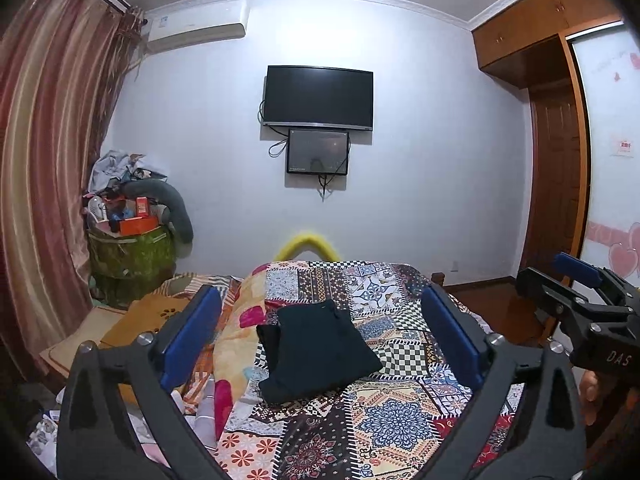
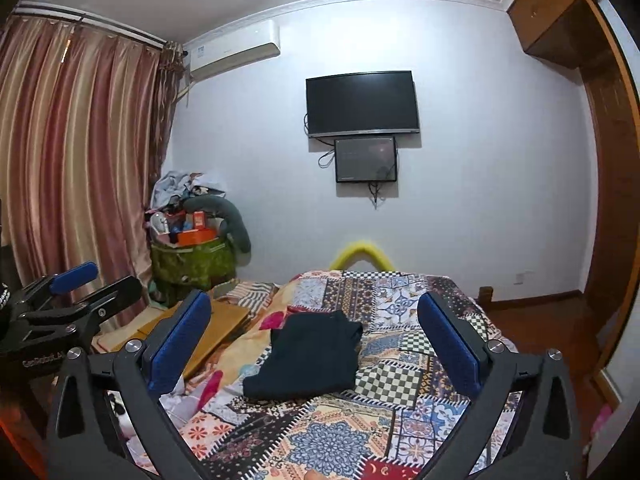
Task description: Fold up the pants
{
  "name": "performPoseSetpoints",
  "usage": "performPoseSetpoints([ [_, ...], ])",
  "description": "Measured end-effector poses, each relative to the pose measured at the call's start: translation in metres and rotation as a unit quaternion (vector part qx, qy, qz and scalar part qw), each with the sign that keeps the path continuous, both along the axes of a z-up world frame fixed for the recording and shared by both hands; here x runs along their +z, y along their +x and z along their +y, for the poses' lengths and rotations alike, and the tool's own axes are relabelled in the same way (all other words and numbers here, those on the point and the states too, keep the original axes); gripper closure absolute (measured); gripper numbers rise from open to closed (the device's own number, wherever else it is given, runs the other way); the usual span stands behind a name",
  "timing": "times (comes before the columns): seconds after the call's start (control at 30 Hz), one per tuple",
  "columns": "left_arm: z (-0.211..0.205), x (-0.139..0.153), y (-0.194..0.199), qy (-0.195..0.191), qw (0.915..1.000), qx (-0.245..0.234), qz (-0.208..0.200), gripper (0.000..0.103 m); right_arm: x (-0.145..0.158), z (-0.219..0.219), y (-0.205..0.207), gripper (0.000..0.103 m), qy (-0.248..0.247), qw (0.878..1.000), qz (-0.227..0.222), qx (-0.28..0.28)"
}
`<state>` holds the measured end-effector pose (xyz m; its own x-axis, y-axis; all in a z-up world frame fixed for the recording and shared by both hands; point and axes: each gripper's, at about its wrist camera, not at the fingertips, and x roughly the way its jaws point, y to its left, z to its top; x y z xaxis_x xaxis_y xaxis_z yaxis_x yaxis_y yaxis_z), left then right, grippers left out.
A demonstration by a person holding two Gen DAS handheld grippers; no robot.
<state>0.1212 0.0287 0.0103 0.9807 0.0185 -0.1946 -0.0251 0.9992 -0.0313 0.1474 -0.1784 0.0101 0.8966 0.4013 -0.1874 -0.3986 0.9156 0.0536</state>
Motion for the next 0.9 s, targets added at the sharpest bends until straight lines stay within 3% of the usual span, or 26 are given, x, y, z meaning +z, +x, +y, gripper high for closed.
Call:
performPoseSetpoints([
  [0.9, 0.005, -0.011, 0.011, -0.011, 0.9997, 0.002, 0.02, 0.0, -0.01, -0.004, -0.008, 0.0, -0.002, 1.0, 0.013, 0.003],
])
